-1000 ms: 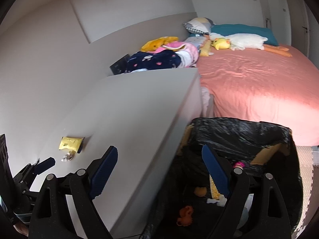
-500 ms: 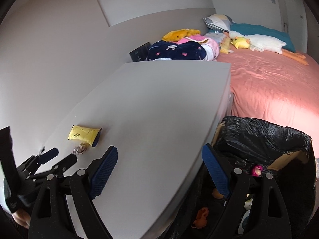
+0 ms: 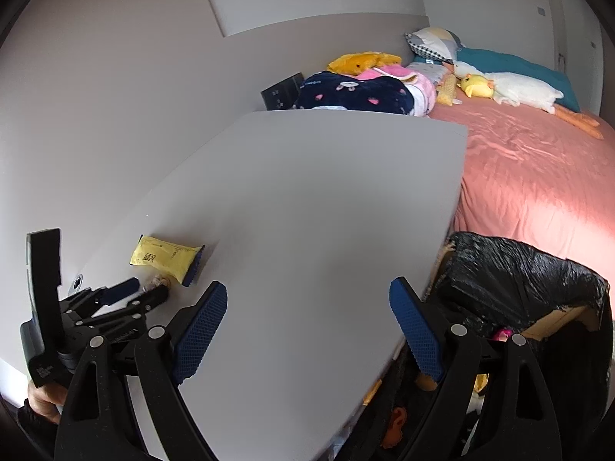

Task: Collect trash
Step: 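Move both open grippers back over the yellow snack bag on the desk, then grasp the small lilac plush with the left gripper while the right gripper grasps the yellow snack bag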

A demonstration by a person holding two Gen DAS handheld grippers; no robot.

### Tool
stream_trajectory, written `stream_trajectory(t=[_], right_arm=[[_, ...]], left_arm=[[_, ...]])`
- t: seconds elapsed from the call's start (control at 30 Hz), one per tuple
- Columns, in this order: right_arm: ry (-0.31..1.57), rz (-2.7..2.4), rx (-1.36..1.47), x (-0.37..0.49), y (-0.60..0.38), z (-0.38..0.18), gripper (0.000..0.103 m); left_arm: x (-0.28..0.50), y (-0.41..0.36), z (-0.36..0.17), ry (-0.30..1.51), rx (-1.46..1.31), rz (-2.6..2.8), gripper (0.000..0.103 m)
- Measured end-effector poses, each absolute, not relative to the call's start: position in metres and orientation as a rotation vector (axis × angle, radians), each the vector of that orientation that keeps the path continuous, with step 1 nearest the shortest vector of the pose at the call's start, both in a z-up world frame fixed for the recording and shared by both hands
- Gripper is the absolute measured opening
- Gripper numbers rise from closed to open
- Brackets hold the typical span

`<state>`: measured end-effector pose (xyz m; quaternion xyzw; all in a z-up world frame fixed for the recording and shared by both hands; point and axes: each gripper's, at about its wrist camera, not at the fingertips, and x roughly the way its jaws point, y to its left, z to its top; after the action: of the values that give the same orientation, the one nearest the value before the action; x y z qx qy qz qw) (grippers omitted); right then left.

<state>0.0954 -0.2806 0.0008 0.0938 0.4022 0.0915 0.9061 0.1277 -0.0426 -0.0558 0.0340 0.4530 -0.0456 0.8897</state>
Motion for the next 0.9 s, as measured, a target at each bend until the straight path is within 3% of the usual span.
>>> stream_trajectory(t=[0.33,0.9], right_arm=[[0.851,0.288,0.135,0.125,-0.238,-0.001,0.087],[0.898,0.407,-0.055,0.156,-0.140,-0.018,0.087]], left_arm=[[0.126,-0.031,-0.052,0.929,0.050,-0.134,0.021],[0.115,0.046,-0.014,0.870,-0.068,0.060,0.020]])
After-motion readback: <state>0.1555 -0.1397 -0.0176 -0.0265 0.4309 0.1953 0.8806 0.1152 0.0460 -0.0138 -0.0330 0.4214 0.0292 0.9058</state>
